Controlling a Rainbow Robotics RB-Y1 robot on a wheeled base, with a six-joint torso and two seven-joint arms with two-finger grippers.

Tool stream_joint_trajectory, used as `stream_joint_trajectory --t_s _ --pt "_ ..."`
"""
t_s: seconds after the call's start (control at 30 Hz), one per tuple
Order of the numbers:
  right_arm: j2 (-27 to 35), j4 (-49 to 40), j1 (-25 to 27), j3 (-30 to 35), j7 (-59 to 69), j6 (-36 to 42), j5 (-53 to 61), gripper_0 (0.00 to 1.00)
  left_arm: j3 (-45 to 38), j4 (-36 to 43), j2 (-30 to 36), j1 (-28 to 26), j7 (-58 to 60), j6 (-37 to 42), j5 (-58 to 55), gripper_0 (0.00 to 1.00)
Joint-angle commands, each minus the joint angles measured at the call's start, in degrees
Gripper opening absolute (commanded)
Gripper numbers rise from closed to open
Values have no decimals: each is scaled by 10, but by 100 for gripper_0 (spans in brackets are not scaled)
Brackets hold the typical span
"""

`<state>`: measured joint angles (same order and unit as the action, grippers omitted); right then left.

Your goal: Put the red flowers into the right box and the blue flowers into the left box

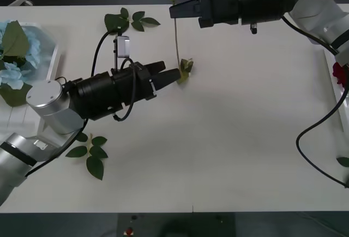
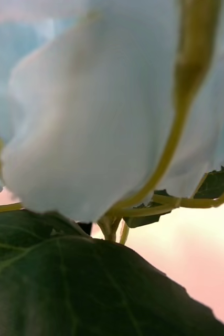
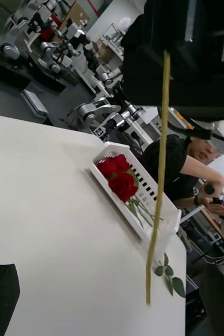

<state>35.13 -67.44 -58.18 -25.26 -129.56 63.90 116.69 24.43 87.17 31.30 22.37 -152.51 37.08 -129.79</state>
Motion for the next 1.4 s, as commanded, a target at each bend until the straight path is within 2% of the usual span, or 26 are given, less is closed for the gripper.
stream_joint_trajectory --t_s 0.03,0.23,0.33,0.37,0.4,0.47,0.6,1.17,1.2,1.23,1.27,1.33,1.4 --pt "-26 -12 -7 5 -5 -11 0 0 -10 1 -20 29 3 -21 17 100" --pt "-39 -12 -6 5 -4 -33 -3 0 -10 1 -33 40 3 -39 24 100" --pt "-39 -12 -5 4 -4 -36 -3 0 -10 1 -34 40 1 -45 24 64" --pt "-39 -12 -4 5 -5 -36 -3 0 -10 1 -34 40 1 -45 24 46" --pt "-39 -12 -3 4 -5 -37 -3 0 -10 1 -34 39 2 -45 24 22" --pt "-38 -12 -3 5 -8 -37 -3 0 -10 1 -32 39 3 -45 24 3" --pt "-38 -12 -2 5 -8 -41 -3 0 -11 1 -30 39 3 -45 24 0" --pt "-36 -12 -2 5 -4 -44 -3 0 -11 1 -19 38 3 -45 23 0" --pt "-36 -12 -2 5 -4 -44 -3 2 -10 1 -17 39 3 -45 23 0" --pt "-35 -12 -2 5 -4 -44 -3 20 -10 1 -17 38 3 -44 23 0" --pt "-33 -12 -2 5 -3 -44 -6 43 -10 1 -16 39 3 -45 23 0" --pt "-31 -12 -2 5 -8 -47 -20 68 -11 1 -15 39 3 -44 22 0" --pt "-29 -12 -2 5 -14 -47 -22 80 -10 1 -12 38 3 -44 20 0"
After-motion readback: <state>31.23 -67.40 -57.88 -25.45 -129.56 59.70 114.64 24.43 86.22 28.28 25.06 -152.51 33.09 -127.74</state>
